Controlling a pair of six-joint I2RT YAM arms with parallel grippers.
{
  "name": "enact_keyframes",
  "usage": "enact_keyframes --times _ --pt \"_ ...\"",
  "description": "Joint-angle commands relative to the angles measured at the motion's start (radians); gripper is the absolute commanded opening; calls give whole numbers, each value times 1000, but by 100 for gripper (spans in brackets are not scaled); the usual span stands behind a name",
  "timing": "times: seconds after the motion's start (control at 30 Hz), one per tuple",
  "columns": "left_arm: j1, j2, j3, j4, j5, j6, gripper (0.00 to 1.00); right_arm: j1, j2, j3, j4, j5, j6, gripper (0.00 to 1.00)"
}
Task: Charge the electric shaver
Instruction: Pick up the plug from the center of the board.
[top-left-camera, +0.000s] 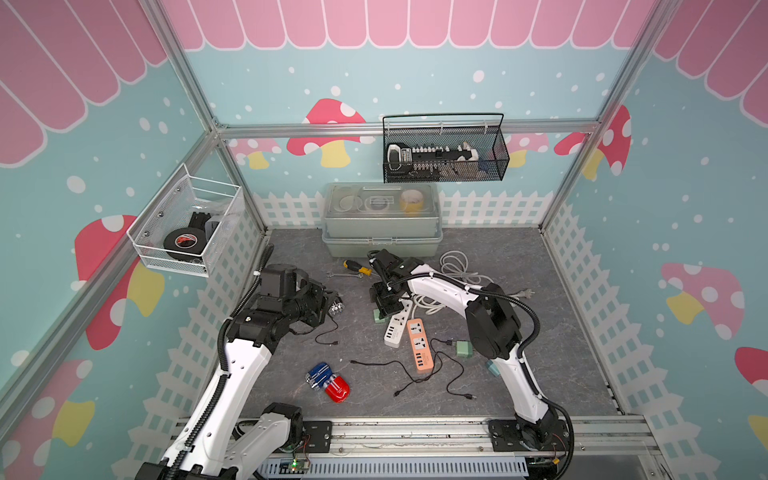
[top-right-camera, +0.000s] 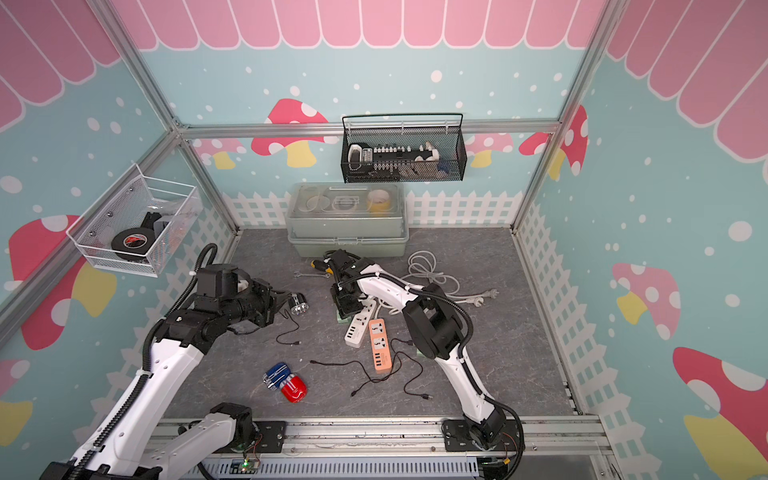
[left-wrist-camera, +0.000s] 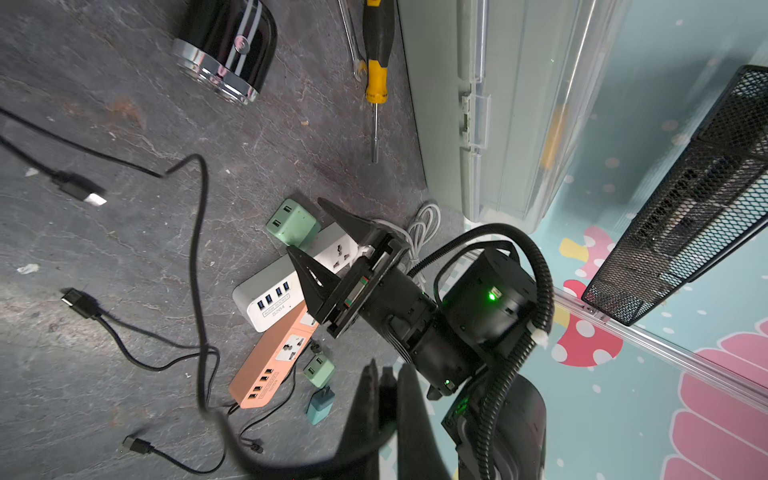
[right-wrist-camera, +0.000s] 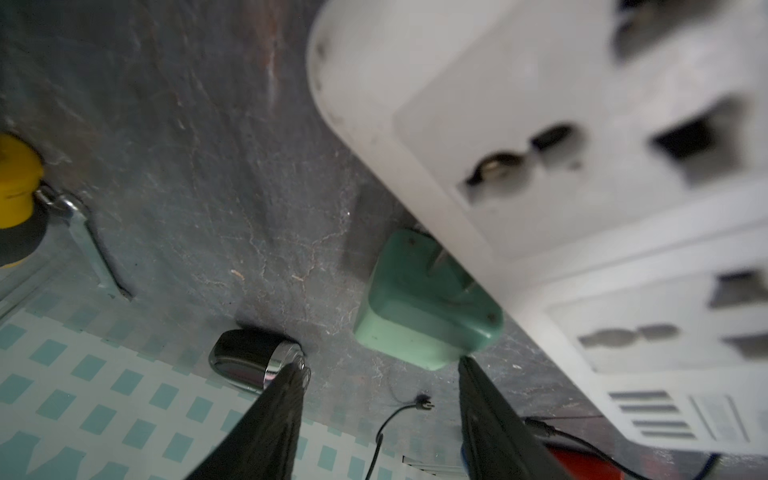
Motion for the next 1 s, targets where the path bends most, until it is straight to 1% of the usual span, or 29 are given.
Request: enact_keyframes --times 0.0,0.17,0.4,0.5,0.6,0.63,0.73,0.8,0.9,0.97 --pt "1 -15 -7 -29 -7 10 0 -6 46 53 -43 18 172 61" --pt "1 -18 4 -40 -7 18 0 -16 80 90 -132 47 180 62" --pt "1 -12 10 -43 -7 25 0 -41 120 117 -171 90 205 63" --pt "1 -7 10 -42 -13 24 0 -41 167 211 -224 90 202 61" --pt "1 3 14 -42 -13 27 0 -38 239 348 -340 84 189 61" --pt "1 8 16 -40 -15 28 0 -37 255 372 -360 87 187 61" --pt "0 14 21 -39 -16 31 0 -36 277 391 -370 84 184 62" --pt "0 15 20 -40 -16 30 0 -35 298 428 -408 88 166 63" --pt "0 19 17 -40 -18 28 0 -31 331 478 -460 79 130 65" --pt "1 22 17 -39 -18 26 0 -28 342 483 -469 73 115 69"
